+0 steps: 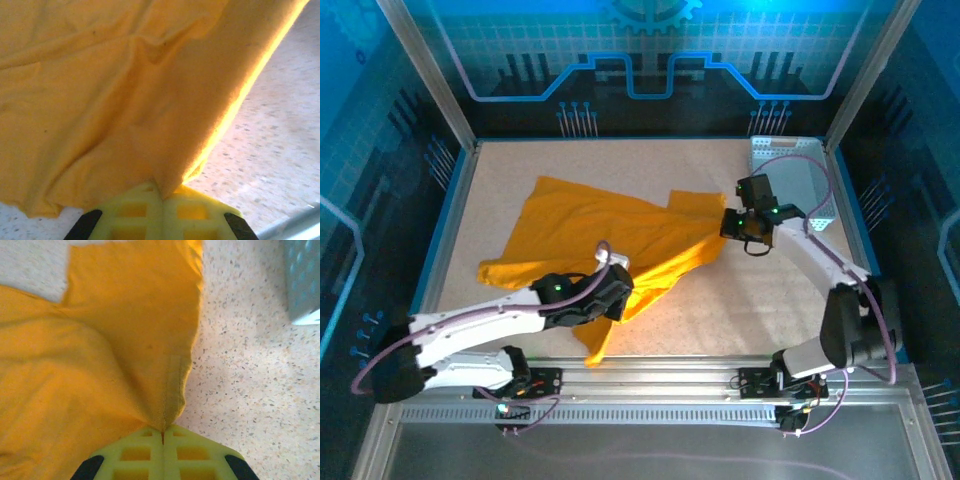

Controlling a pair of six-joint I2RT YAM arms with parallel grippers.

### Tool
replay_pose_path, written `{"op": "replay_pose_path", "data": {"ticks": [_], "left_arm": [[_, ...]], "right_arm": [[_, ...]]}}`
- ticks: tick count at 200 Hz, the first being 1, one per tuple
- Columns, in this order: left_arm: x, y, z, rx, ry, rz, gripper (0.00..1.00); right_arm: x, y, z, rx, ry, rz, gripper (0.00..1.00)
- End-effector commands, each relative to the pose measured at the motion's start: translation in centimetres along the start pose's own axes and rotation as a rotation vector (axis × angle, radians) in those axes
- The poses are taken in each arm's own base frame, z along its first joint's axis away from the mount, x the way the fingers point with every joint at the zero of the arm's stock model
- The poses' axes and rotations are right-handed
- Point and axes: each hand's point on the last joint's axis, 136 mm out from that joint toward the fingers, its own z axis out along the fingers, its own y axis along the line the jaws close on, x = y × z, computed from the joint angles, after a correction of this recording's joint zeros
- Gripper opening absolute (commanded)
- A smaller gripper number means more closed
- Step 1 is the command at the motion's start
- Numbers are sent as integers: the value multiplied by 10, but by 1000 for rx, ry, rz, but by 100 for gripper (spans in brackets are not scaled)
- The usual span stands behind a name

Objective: Fold the inside-out t-shirt

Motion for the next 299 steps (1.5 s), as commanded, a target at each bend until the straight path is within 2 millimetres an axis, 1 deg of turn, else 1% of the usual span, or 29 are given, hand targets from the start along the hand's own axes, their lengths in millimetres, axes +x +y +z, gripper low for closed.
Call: {"op": "replay_pose_path", "data": {"ticks": [1,12,16,19,22,33,52,58,67,74,86,93,104,111,127,136,147,155,164,170,182,198,212,224,231,263,278,290,299], "left_arm": [[7,16,6,85,57,-93,0],[3,29,14,90,67,-151,0],[3,35,18,75,72,-162,7],[1,37,20,66,76,-166,9],[1,41,23,54,85,-167,10],[1,48,34,14,118,-162,11],[7,59,54,-43,202,-183,13],[9,66,60,-77,217,-196,19],[12,81,64,-158,237,-210,32],[14,95,65,-235,247,-216,37],[15,118,57,-383,257,-217,39],[15,127,50,-449,260,-211,40],[3,134,33,-553,210,-181,42],[-7,130,22,-590,160,-138,43],[-29,98,3,-584,52,-31,46],[-37,85,-7,-589,14,-23,47],[-41,66,-8,-549,4,-3,47],[-40,55,-6,-527,3,5,47],[-36,38,5,-468,24,32,47],[-32,33,11,-454,46,34,47],[-21,30,20,-455,97,23,47],[-4,35,28,-479,152,-4,49],[11,31,40,-435,186,-9,51],[17,32,49,-428,201,-32,49],[19,33,53,-426,207,-38,49],[17,39,64,-440,208,-36,43],[19,36,71,-421,222,-24,41],[21,32,75,-400,234,-24,41],[25,34,78,-409,244,-25,41]], "right_arm": [[-11,9,-24,-13,-33,-53,0],[-18,19,-30,-18,-49,-87,0],[-20,22,-30,-16,-51,-99,0],[-21,24,-30,-13,-54,-104,0],[-22,26,-29,-12,-51,-112,0],[-24,31,-22,-10,-36,-124,0],[-22,37,-1,-4,6,-141,0],[-21,39,4,-4,20,-147,0],[-20,42,12,1,36,-157,0],[-21,44,16,7,40,-167,0],[-21,47,20,13,45,-172,0],[-21,49,21,10,47,-175,0],[-22,53,21,4,40,-177,0],[-23,55,21,0,35,-179,0],[-23,58,21,-3,36,-184,0],[-23,58,21,2,35,-185,0],[-24,57,22,7,34,-185,0],[-24,57,22,8,33,-186,0],[-24,57,22,10,33,-186,0],[-24,57,22,9,33,-187,0],[-25,57,22,11,30,-188,0],[-25,57,21,14,30,-192,0],[-25,56,20,14,26,-194,0],[-25,56,21,12,26,-191,0],[-24,56,22,11,29,-190,0],[-21,55,24,7,34,-184,0],[-20,53,24,13,34,-184,0],[-19,52,24,17,37,-181,0],[-20,51,24,17,34,-178,0]]}}
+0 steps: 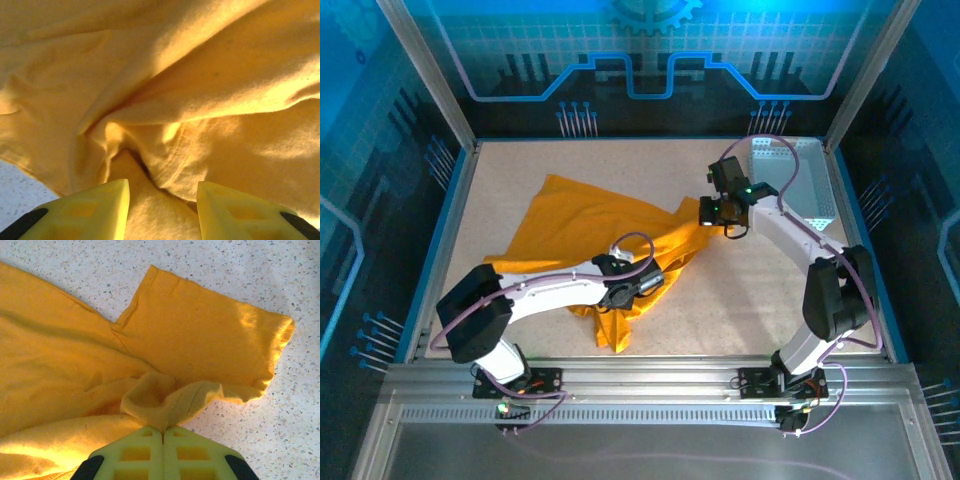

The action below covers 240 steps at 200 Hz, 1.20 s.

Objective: Fold the inside-out t-shirt

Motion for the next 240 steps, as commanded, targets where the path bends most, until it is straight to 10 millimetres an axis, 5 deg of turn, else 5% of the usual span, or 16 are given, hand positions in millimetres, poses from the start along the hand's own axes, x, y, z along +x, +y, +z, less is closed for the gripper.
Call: {"op": "replay_pose_path", "data": {"ticks": [1,101,155,186,240], "left_arm": [[7,-7,10,25,32,10,41],[0,17,26,-136,-12,39,28],[-11,21,15,-101,-58,17,4],[-17,32,-11,-51,-115,-16,0],[-45,63,-98,133,-324,-59,0]], "right_arm": [[0,-2,-2,15,-11,-5,0],[-1,-3,-6,7,-15,-11,0],[-2,-5,-10,16,-22,-13,0],[-11,-8,-17,20,-44,-16,0],[-63,7,-57,-6,-146,-39,0]]}}
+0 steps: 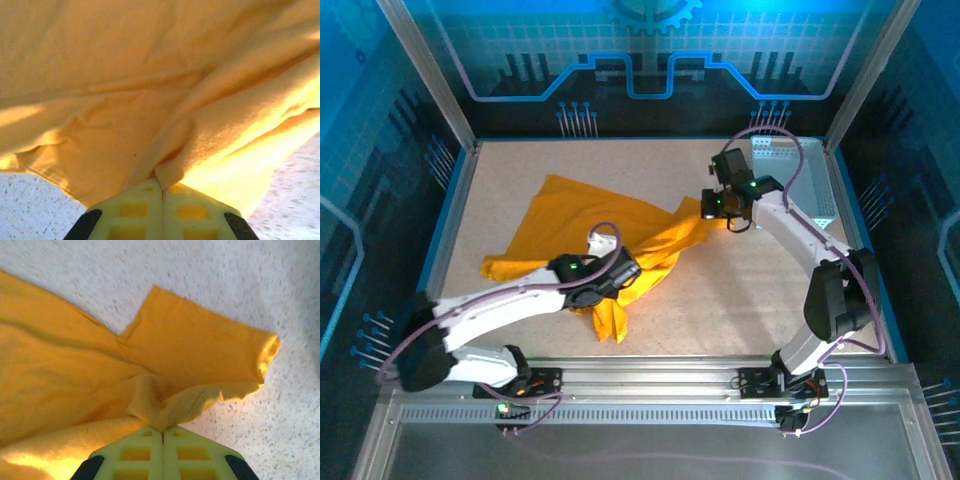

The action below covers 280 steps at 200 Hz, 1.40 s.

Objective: Fold the inside-out t-shirt

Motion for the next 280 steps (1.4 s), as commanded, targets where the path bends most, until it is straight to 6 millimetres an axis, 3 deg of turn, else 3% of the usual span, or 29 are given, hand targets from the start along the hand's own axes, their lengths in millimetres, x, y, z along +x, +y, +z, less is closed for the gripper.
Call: {"op": "replay_pose_path", "data": {"ticks": [1,46,61,80,131,152,175,212,226,247,280], "left_arm": [[-17,18,-33,29,-80,30,0],[-46,38,-89,132,-225,9,0],[-57,49,-107,147,-283,-13,0],[-78,63,-147,210,-397,-53,0],[-149,110,-303,449,-795,-153,0],[-165,118,-333,454,-850,-128,0],[-176,128,-348,409,-876,-117,0],[-185,148,-364,345,-938,-144,0],[-189,158,-360,258,-934,-157,0],[-196,156,-338,103,-874,-128,0],[-202,116,-291,23,-772,-24,0]], "right_arm": [[-40,4,-32,-3,-99,-16,0],[-86,13,-72,-61,-184,16,0],[-100,17,-93,-88,-221,22,0],[-119,28,-128,-182,-281,46,0],[-161,112,-256,-468,-508,-93,0],[-172,143,-290,-570,-565,-149,0],[-182,165,-317,-622,-672,-202,0],[-188,198,-298,-686,-675,-243,0],[-188,207,-278,-691,-631,-232,0],[-189,191,-246,-520,-608,-193,0],[-181,164,-202,-335,-523,-236,0]]}}
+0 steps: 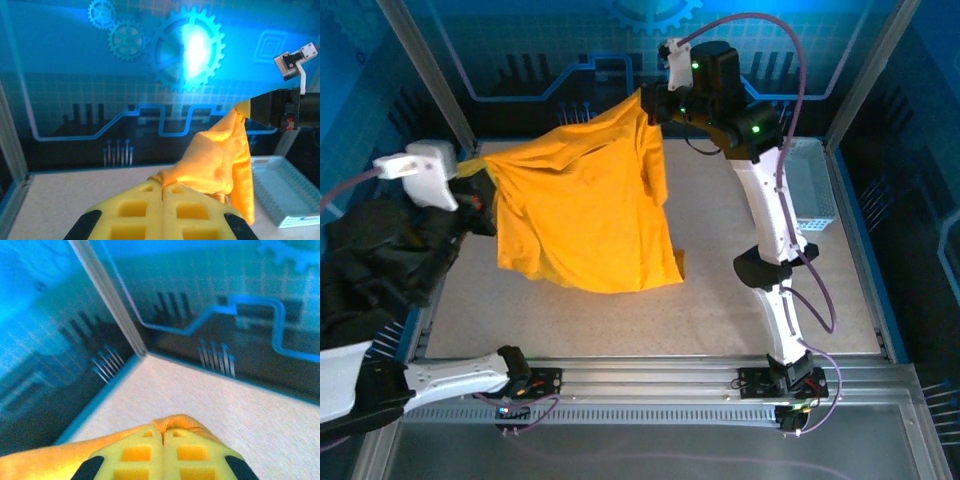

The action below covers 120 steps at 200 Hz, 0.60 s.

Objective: Fold the inside-out t-shirt

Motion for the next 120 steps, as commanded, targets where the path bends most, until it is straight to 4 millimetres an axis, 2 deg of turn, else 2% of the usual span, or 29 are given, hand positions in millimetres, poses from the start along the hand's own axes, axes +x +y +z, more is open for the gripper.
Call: {"op": "replay_pose_path", "data": {"ticks": [1,21,37,57,78,97,120], "left_arm": [[28,-9,28,-98,73,129,0],[44,-14,43,-125,80,175,0],[55,-4,55,-196,85,196,0],[72,26,70,-317,146,181,0],[81,60,74,-424,203,122,0],[62,76,64,-441,186,27,0],[11,78,41,-401,69,-19,0]], "right_arm": [[4,-28,-16,152,14,-74,0],[18,-32,-7,166,70,-152,0],[26,-21,-1,122,97,-249,0],[29,-19,1,144,112,-378,0],[6,-38,-14,199,46,-345,0],[-13,-32,-18,106,-31,-252,0],[-26,10,-13,-95,-99,-200,0]]}}
